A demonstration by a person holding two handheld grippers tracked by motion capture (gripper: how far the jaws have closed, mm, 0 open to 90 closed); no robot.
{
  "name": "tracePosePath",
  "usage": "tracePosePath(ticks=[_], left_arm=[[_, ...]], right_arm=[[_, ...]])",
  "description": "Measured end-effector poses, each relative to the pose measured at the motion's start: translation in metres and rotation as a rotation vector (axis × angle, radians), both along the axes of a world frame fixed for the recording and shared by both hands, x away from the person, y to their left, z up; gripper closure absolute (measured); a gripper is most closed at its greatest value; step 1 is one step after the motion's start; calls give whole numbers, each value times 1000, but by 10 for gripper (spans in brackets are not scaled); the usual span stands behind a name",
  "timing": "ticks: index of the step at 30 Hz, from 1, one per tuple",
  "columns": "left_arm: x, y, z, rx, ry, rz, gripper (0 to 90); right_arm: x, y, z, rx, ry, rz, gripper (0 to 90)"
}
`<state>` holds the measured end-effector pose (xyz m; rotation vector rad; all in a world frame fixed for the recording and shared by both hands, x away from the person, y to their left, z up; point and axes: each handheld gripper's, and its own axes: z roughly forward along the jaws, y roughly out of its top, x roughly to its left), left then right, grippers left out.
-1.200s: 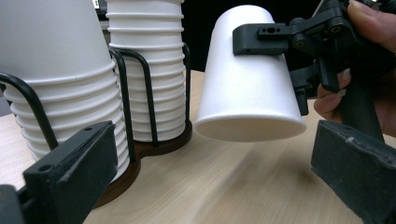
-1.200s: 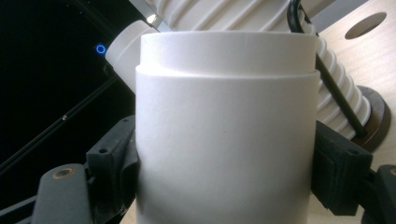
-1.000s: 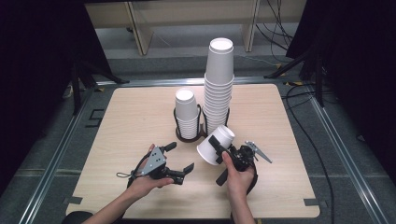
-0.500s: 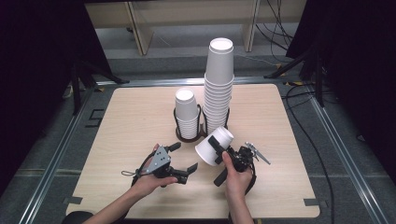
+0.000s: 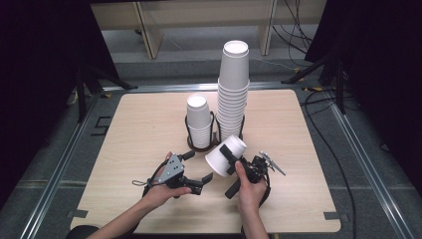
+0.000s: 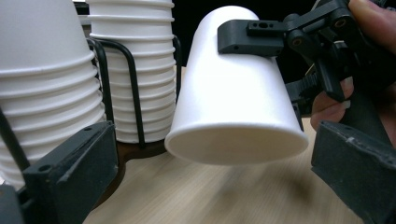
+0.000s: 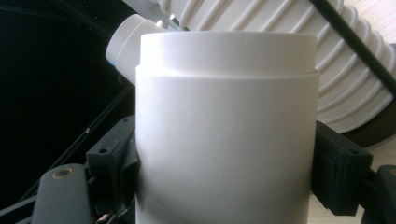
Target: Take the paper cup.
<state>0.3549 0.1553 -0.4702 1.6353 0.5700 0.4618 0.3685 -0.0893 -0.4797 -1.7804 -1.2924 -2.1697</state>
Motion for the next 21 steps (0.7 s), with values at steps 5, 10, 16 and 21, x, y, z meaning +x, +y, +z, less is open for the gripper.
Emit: tracePosePath(ticks=[5, 10, 16, 21], left_arm=[[2, -3, -2, -4, 0, -10, 0], [2, -7, -2, -5, -5, -19, 0], [2, -11, -2, -10, -3, -15, 0], [3, -13, -3, 1, 6, -19, 0]], right_arm=[[2, 3, -2, 9, -9, -1, 219], [0, 5, -1, 39, 49, 6, 219], [0, 6, -1, 47, 58, 5, 219], [4, 6, -2, -1, -1, -10, 219]])
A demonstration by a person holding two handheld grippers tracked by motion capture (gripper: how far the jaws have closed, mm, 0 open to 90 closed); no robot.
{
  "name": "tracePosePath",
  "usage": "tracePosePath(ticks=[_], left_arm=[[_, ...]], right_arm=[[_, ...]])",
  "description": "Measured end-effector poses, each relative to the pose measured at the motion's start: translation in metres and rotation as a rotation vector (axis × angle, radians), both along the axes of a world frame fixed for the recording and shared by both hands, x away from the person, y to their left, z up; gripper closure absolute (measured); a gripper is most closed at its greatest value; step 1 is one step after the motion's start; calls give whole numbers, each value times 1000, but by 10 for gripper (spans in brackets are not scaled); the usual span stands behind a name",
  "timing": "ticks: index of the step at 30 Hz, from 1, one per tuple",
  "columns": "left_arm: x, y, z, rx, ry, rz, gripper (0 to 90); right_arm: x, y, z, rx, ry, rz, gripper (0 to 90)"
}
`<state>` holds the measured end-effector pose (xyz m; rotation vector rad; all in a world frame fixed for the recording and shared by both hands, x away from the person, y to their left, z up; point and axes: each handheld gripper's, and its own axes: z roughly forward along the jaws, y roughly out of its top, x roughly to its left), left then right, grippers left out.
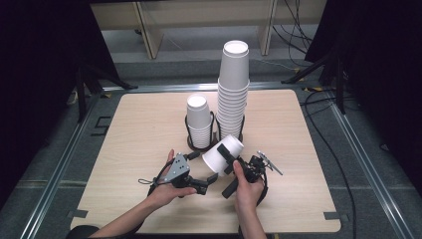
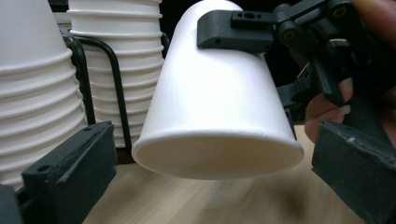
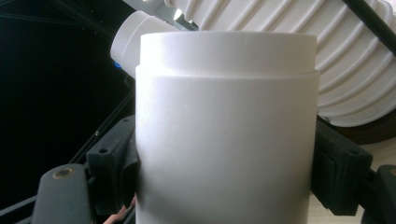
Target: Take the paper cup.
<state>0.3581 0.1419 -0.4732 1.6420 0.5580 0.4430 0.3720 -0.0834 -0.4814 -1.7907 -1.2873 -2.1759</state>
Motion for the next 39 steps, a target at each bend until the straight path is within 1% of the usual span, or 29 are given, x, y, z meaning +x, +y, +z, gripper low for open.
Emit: tracePosePath(ticks=[2, 3, 4, 5, 6, 7, 8, 9, 10, 11, 12, 15, 16, 17, 18, 20, 21, 22, 23, 25, 30, 31, 32, 33, 34, 35, 37, 38, 39], left_arm=[[1, -2, -1, -12, -3, 2, 0], [1, -2, -1, 2, 2, 3, 0], [2, -3, -3, -14, -2, 2, 0], [2, -4, -3, -10, -1, -1, 0], [2, -3, -3, 6, 6, 3, 0], [2, -3, -3, 6, 6, 3, 0], [3, -4, -4, 9, 7, 0, 0], [4, -5, -4, 15, 5, 1, 0], [4, -7, -5, -1, -3, -4, 0], [4, -7, -5, 8, 7, 6, 0], [4, -7, -5, 12, 0, 4, 0], [5, -7, -5, 21, -8, 4, 0], [7, -7, -4, 26, -32, 11, 0], [7, -9, -5, 10, -30, 6, 0], [5, -9, -5, 15, -1, 13, 0], [6, -9, -5, 19, 0, 7, 0], [6, -9, -6, 22, 1, 8, 0], [5, -10, -6, 15, 16, 10, 0], [8, -10, -7, 17, -17, 6, 0], [7, -8, -6, 47, -17, 8, 0], [8, -8, -5, 54, -22, 8, 0], [8, -8, -5, 75, -24, 6, 0], [7, -10, -6, 44, -16, 8, 0], [7, -10, -6, 44, -16, 8, 0], [8, -10, -6, 40, -18, 8, 0], [8, -10, -6, 40, -18, 8, 0], [8, -10, -5, 56, -22, 8, 0], [8, -10, -5, 74, -28, 5, 0], [9, -9, -4, 90, -26, -1, 0]], right_arm=[[-1, 1, 1, 29, 8, 15, 219], [-1, 1, 1, 30, 7, 14, 219], [-1, 1, 1, 30, 7, 16, 219], [-1, 2, 0, 33, 9, 15, 219], [-1, 2, 0, 21, 3, 6, 219], [-2, 3, 1, 55, 28, 18, 219], [0, 3, -1, 14, 12, 0, 219], [0, 3, -1, 15, 4, 7, 219], [-1, 4, 0, 23, 1, 14, 219], [-2, 6, 2, 48, 29, 18, 219], [-1, 5, 1, 26, 9, 21, 219], [0, 6, 1, 24, -3, 17, 219], [-1, 6, 2, 27, 4, 23, 221], [-1, 7, 2, 29, -1, 20, 222], [-1, 7, 1, 24, 5, 16, 222], [-1, 7, 2, 23, 16, 18, 223], [-3, 8, 3, 47, 38, 24, 224], [-2, 8, 2, 46, 30, 21, 224], [-2, 8, 1, 31, 9, 17, 224], [-2, 8, 1, 22, 2, 12, 225], [-3, 10, 2, 40, 8, 22, 229], [-2, 10, 0, 2, -7, -1, 231], [-4, 11, 3, 33, 23, 17, 231], [-5, 11, 4, 38, 32, 22, 232], [-3, 10, 2, 3, -15, 8, 233], [-3, 10, 2, 3, -15, 8, 233], [-3, 12, 3, 10, -15, 13, 233], [-4, 13, 4, 25, 5, 24, 233], [-4, 12, 3, 7, -19, 16, 233]])
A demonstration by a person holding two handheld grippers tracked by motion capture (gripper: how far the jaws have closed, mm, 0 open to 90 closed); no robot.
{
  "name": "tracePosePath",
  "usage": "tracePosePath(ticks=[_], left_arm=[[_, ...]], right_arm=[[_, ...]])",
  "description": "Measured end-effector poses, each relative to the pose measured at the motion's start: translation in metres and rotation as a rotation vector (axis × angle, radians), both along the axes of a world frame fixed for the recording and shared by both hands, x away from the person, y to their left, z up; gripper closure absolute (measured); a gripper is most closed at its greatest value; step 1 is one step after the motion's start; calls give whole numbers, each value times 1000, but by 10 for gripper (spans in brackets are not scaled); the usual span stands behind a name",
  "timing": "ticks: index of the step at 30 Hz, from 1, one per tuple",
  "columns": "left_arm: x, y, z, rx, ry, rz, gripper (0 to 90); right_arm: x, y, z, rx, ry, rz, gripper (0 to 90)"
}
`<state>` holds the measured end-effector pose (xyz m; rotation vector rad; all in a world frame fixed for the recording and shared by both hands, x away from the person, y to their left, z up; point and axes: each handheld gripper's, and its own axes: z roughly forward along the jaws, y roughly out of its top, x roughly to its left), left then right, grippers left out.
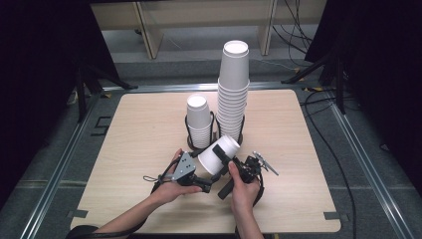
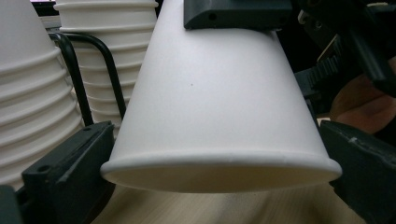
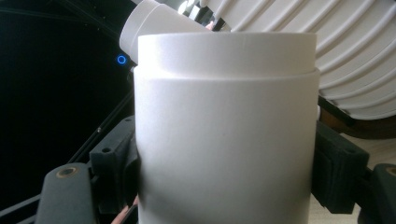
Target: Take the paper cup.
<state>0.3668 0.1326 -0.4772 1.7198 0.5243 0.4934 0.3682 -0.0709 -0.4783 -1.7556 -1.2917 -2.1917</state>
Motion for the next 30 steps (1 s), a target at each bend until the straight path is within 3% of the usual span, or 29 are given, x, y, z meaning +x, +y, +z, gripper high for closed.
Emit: tracePosePath(ticks=[1, 6, 8, 10, 11, 13, 14, 15, 18, 22, 23, 24, 25, 27, 28, 29, 30], left_arm=[[0, 0, 0, 1, 2, -2, 0], [-1, 0, 2, -5, 1, -3, 24], [0, 1, 3, -10, -17, -6, 53], [-1, 1, 3, -14, -20, -6, 83], [-1, 2, 4, 0, -13, -5, 95], [-2, 2, 4, 2, -13, -6, 115], [-2, 3, 4, 5, -13, -6, 124], [-1, 4, 4, 11, -24, 2, 138], [-1, 4, 4, 8, -30, -1, 159], [-2, 5, 5, 12, -9, -12, 175], [-2, 6, 6, 9, -10, -11, 184], [-2, 6, 6, 9, -10, -11, 186], [-3, 6, 7, 8, -14, -11, 187], [-3, 7, 8, 8, -32, -11, 189], [-2, 6, 7, -8, -41, -15, 191], [-6, 7, 8, 3, -3, -6, 193], [-6, 7, 8, -2, -3, -3, 194]], right_arm=[[1, 0, -1, -8, -18, -2, 233], [1, 1, 1, -13, -8, 8, 216], [1, 1, 2, 5, -16, 13, 200], [2, 0, 2, -11, 2, -14, 185], [0, 1, 4, 5, 26, -3, 179], [0, 0, 4, 0, 23, -2, 171], [-1, 1, 5, 22, 50, 12, 167], [0, 1, 4, 4, 30, -3, 162], [2, 0, 2, 16, -9, 7, 153], [4, 0, 2, 18, -2, 14, 145], [2, 0, 4, 32, 35, 16, 140], [2, 0, 4, 32, 35, 16, 140], [4, -1, 2, -4, 3, 6, 137], [3, 0, 4, 26, 22, 15, 133], [4, -1, 3, -1, 4, 9, 133], [4, -1, 3, 15, 3, 15, 132], [4, -1, 3, 6, -5, 16, 129]])
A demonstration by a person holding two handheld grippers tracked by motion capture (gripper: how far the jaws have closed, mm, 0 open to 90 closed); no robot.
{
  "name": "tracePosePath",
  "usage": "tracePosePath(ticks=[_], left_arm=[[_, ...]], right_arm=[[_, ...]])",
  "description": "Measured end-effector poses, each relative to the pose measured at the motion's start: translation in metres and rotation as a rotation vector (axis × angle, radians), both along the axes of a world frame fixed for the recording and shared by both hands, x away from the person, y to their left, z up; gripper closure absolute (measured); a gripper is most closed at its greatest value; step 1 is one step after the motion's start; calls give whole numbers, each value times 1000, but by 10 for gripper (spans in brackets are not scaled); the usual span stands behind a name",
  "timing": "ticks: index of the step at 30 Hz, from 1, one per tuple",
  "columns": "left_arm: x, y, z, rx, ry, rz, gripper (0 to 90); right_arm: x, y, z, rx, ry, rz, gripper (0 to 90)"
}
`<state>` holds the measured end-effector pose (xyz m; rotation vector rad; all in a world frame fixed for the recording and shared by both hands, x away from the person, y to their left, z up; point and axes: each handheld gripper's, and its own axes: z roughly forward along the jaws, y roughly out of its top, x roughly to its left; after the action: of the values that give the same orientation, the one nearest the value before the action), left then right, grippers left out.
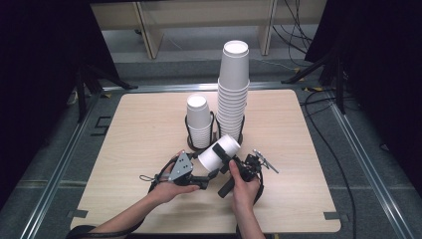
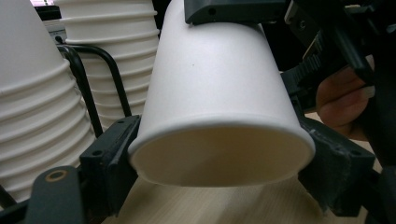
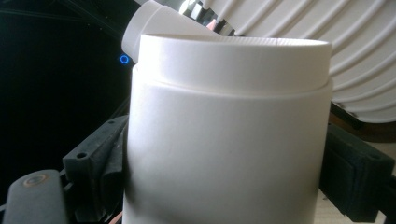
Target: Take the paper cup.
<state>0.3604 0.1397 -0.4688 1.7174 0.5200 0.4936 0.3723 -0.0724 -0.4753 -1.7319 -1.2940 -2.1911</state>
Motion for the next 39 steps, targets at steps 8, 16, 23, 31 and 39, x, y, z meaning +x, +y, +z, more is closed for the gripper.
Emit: tracePosePath(ticks=[8, 16, 23, 31, 39], left_arm=[[-1, 1, 2, -12, -5, 2, 208], [0, 1, 3, -12, -17, -3, 211], [0, 2, 6, -37, -35, 5, 213], [3, 4, 9, -37, -24, 20, 216], [6, 11, 12, -30, -34, 34, 219]], right_arm=[[-1, -1, -1, 28, 20, 12, 113], [-1, -1, -3, 59, 2, 21, 110], [-2, -1, -1, 71, 0, 20, 102], [-4, 0, -1, 81, -8, 33, 90], [-8, -3, -3, 63, -12, 41, 101]])
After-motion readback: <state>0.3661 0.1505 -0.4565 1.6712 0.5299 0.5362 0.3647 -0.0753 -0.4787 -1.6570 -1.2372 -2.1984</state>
